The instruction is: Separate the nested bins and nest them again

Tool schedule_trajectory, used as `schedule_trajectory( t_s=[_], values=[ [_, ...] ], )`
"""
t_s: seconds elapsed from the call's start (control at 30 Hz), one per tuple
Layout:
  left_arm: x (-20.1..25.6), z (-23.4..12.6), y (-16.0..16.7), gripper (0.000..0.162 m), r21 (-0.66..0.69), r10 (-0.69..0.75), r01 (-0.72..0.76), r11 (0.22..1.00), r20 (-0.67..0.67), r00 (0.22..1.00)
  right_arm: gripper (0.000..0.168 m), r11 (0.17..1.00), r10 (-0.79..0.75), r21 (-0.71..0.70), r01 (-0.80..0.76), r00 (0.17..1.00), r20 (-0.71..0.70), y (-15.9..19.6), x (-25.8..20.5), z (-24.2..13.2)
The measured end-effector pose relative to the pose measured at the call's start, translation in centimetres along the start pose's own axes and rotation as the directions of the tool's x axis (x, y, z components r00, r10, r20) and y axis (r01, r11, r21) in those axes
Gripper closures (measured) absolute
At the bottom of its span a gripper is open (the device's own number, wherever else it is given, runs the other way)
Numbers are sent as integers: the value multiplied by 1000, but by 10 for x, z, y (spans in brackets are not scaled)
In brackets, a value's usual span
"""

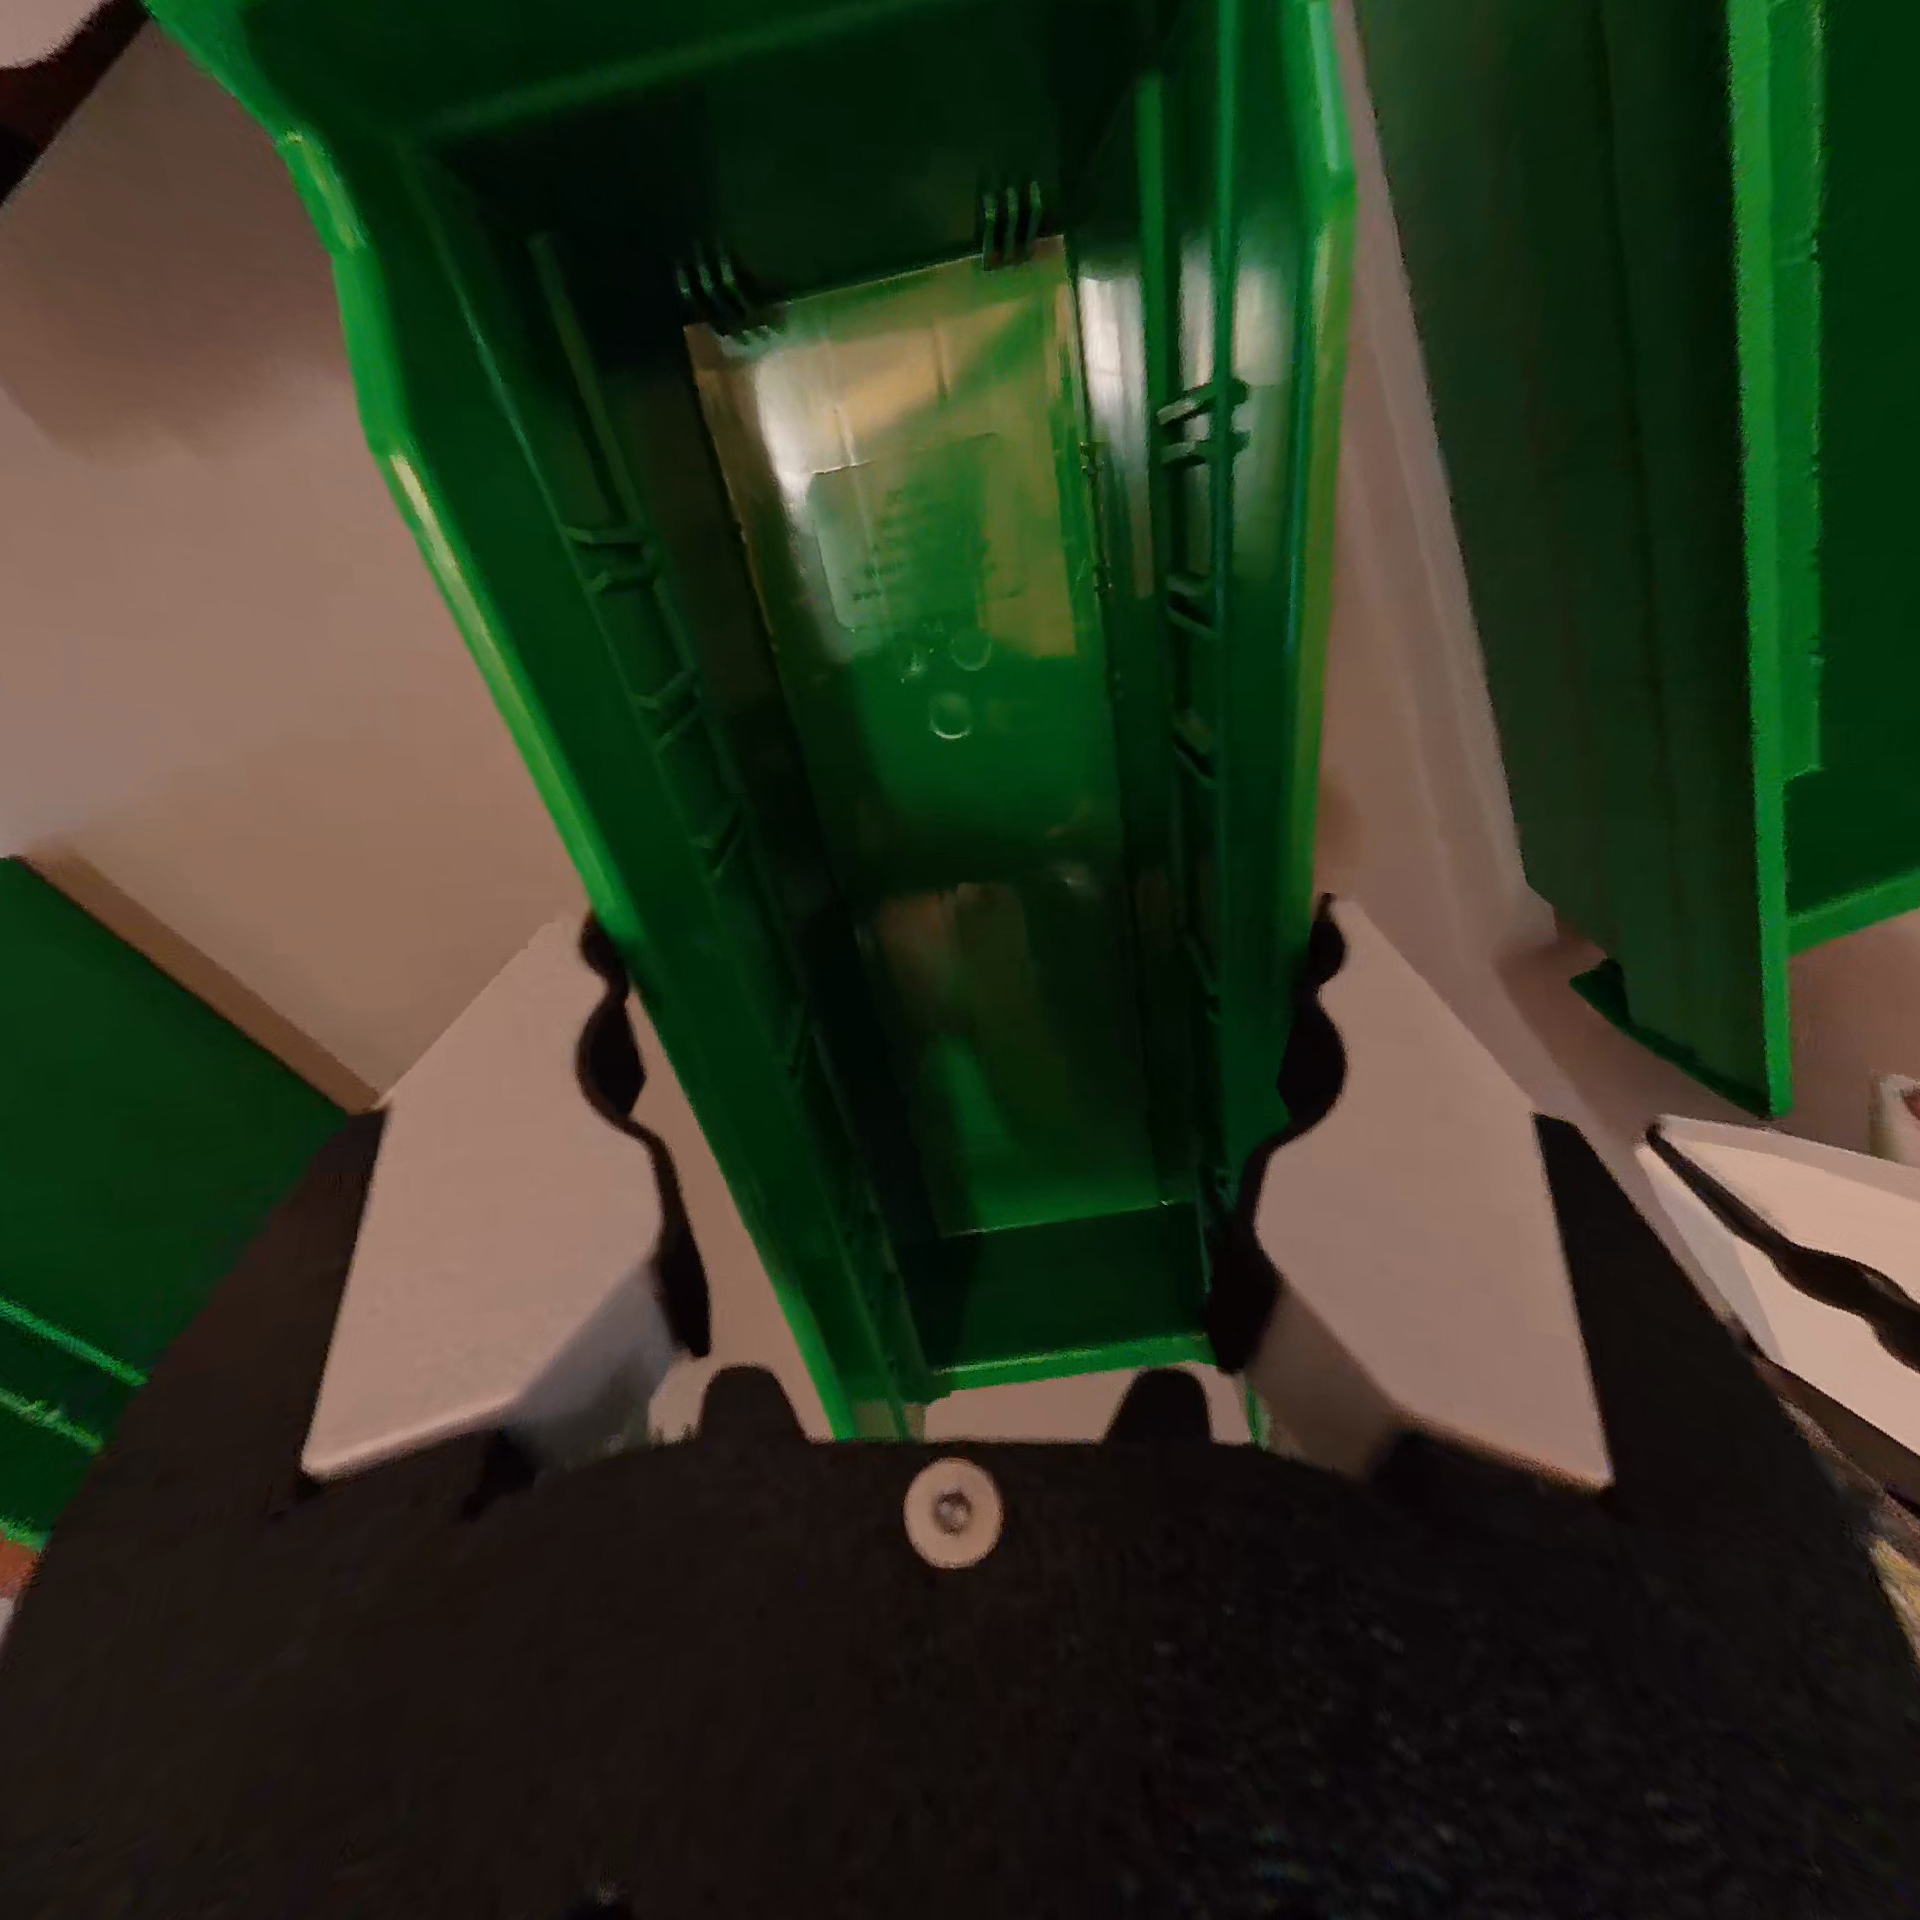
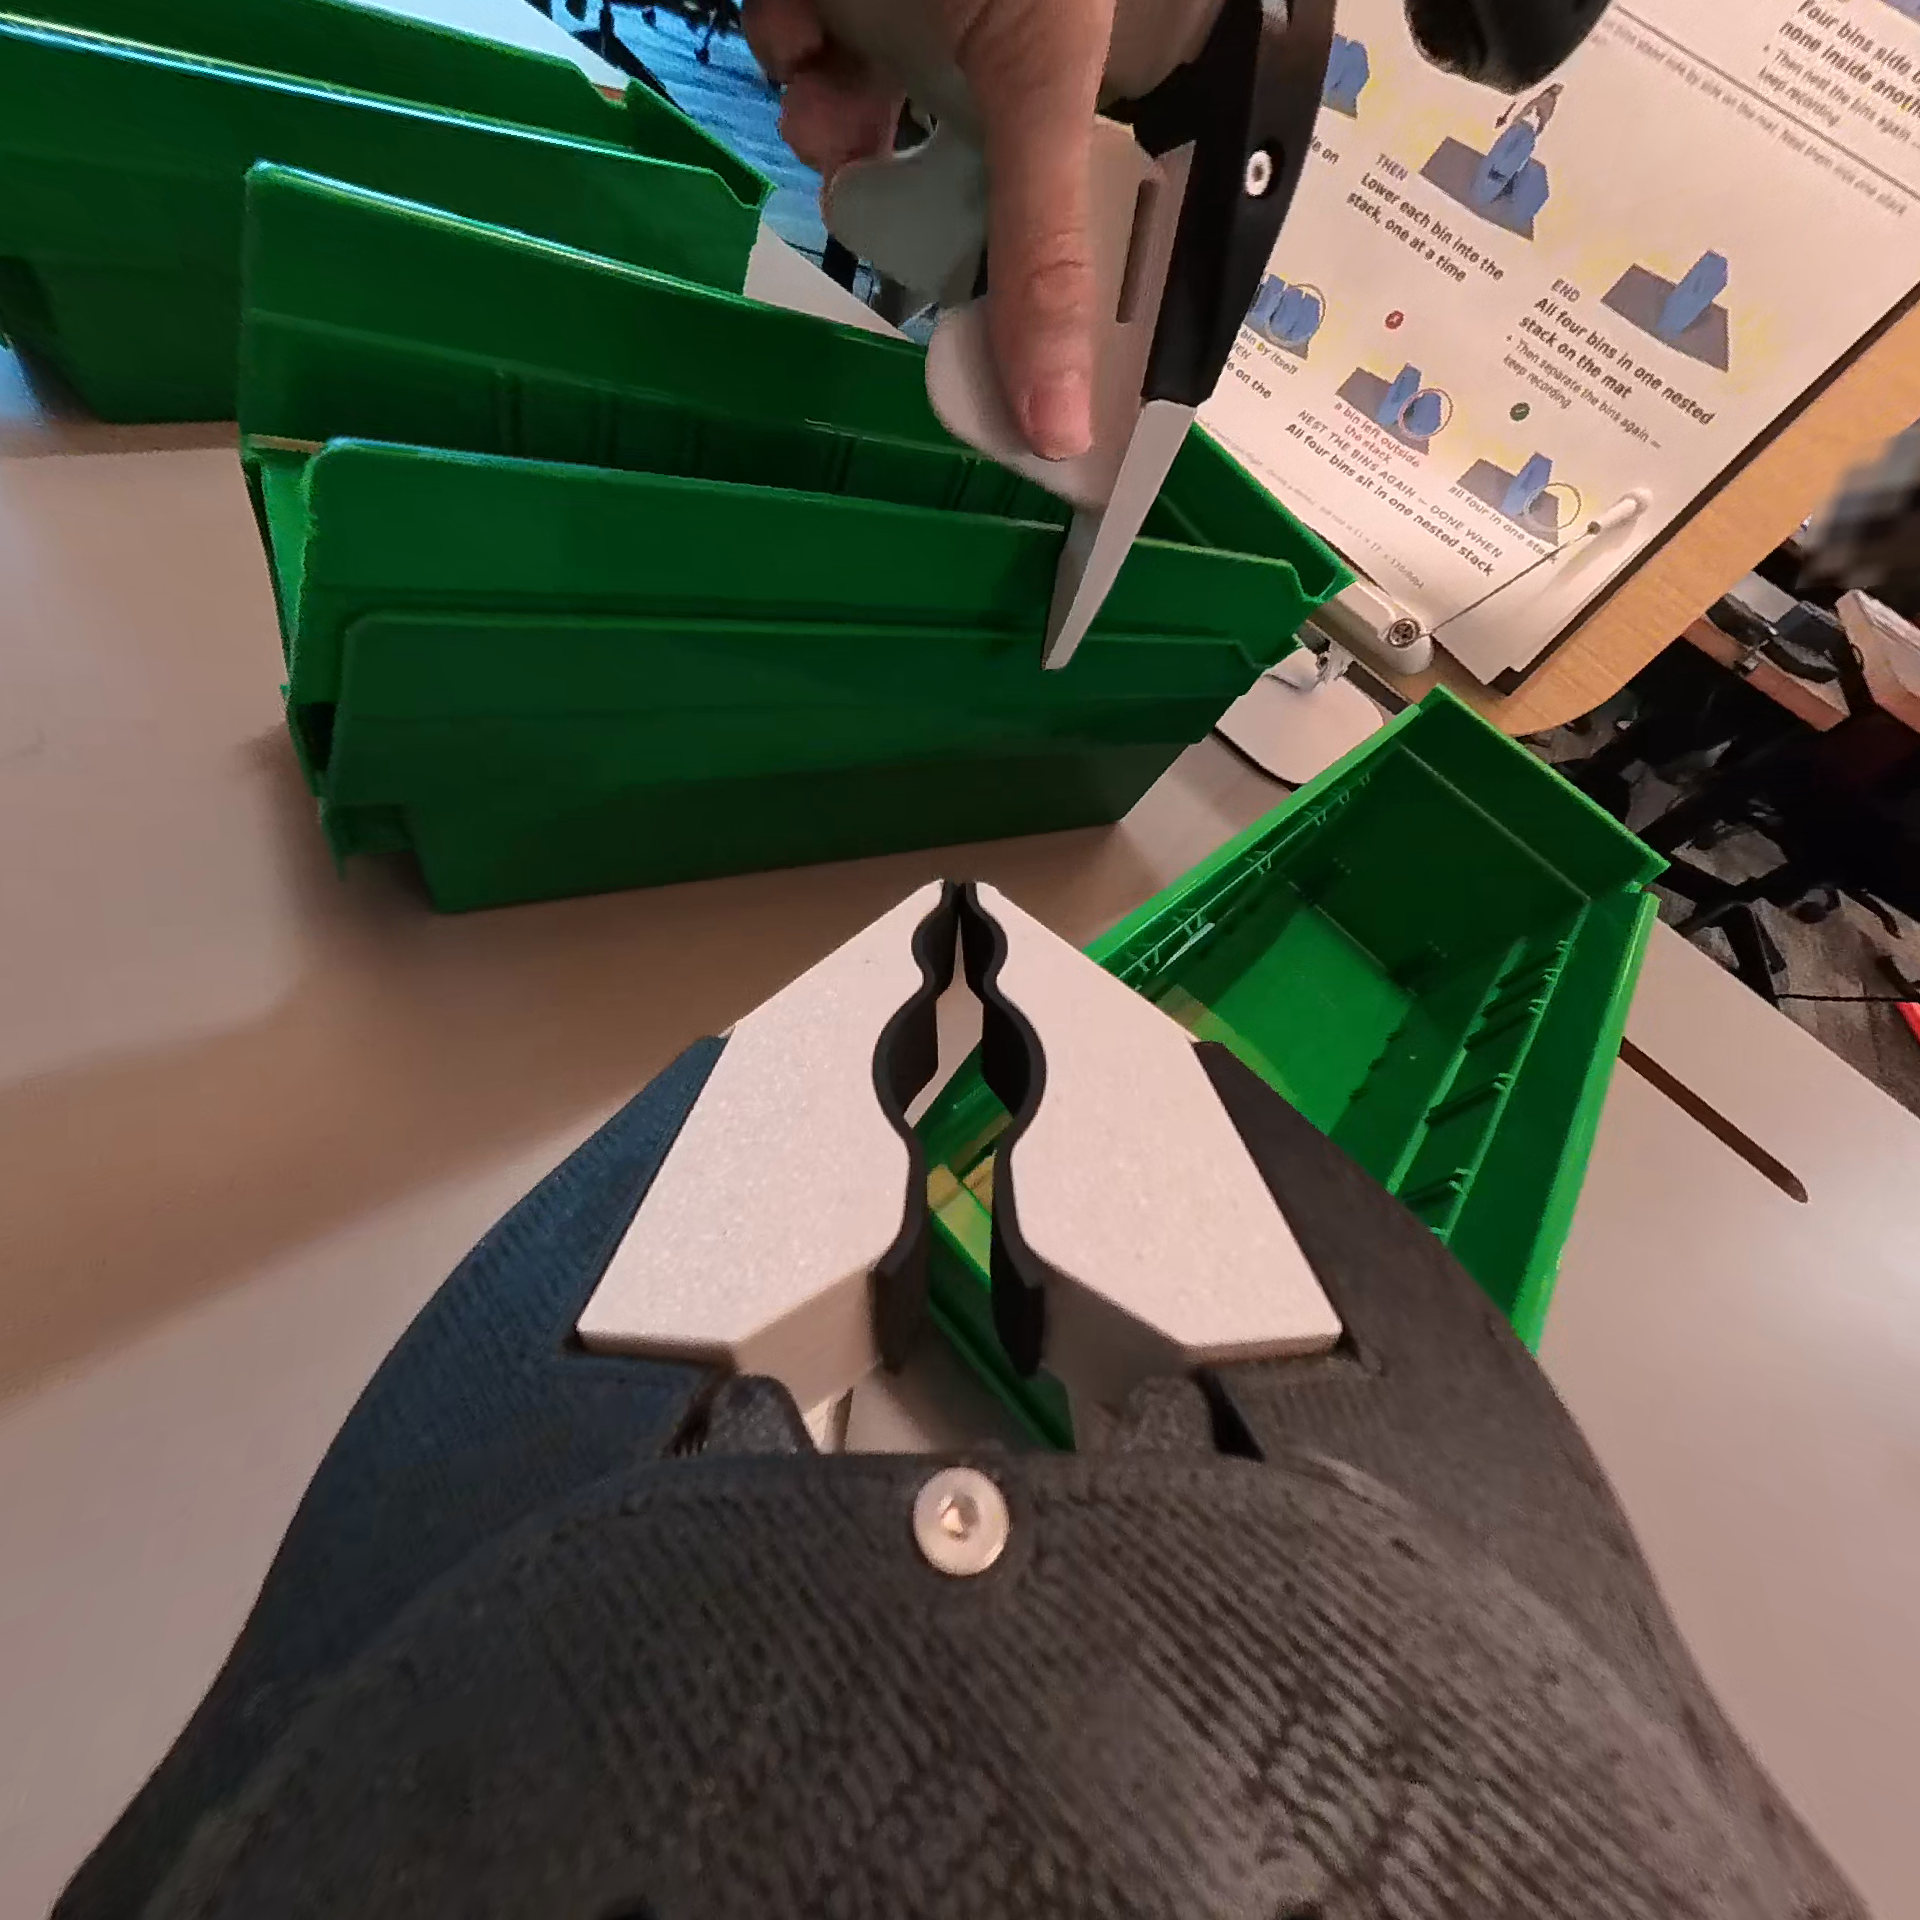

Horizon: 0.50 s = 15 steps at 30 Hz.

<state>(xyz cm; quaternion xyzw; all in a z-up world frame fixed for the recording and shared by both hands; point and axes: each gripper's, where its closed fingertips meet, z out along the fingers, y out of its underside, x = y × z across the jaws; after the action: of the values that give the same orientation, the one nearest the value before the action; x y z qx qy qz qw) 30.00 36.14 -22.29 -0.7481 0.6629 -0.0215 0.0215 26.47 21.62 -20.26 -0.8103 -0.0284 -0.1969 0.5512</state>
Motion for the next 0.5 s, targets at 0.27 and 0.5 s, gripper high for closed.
schedule_trajectory(
  t_s=[0.27, 0.5],
  values=[
    [1, -3, 6, 51, -44, -1, 1, 999, -3, 1000, 168, 1000, -12, -4, 12, 1000, 10, -1, -4, 1],
    [-4, -7, 18, 63, -99, -77, 75, 992, -13, 997, 168, 1000, -19, -6, 19, 1000, 14, -1, -6, 1]
  ],
)
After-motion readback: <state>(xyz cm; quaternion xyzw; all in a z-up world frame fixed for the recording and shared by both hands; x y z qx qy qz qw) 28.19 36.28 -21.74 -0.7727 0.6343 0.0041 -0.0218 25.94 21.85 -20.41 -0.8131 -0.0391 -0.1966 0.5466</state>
